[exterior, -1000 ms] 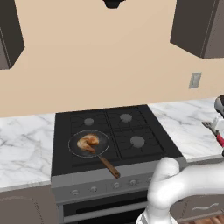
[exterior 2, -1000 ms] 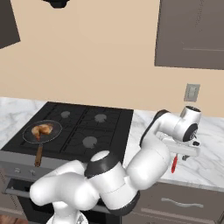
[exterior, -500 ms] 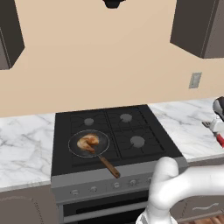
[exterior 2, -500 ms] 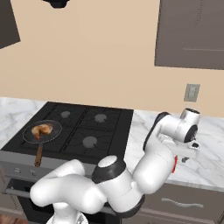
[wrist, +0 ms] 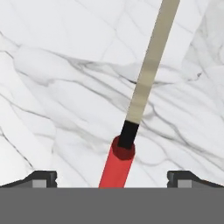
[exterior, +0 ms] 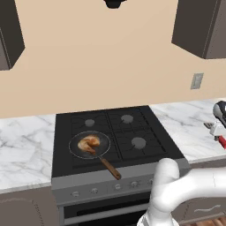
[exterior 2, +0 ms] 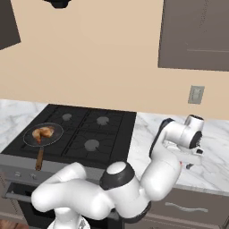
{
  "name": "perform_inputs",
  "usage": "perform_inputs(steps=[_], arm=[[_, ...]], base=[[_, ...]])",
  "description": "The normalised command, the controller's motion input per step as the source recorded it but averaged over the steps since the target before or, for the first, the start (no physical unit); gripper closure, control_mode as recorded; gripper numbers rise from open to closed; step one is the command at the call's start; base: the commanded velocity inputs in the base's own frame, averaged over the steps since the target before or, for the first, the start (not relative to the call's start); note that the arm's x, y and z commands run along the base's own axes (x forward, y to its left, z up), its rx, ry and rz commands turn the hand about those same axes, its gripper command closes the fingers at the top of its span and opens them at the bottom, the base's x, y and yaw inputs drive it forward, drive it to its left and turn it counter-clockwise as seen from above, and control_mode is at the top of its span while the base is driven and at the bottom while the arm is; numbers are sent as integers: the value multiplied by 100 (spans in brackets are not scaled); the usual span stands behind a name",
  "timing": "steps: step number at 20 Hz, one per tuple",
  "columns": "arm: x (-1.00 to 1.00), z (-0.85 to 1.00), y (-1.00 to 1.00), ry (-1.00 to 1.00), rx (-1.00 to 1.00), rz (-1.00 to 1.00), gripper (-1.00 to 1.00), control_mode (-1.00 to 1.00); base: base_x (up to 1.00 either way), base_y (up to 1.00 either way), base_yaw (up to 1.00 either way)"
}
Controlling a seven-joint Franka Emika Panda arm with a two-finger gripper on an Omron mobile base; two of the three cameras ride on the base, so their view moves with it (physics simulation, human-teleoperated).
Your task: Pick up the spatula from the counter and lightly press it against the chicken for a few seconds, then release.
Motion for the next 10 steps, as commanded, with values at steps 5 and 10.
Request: perform_inputs(steps=[5,10], arm=[[5,-26,-5,4,1,0,100,-100],[0,-20,0,4,0,0,100,-100]], base=[[0,0,0],[0,0,0]])
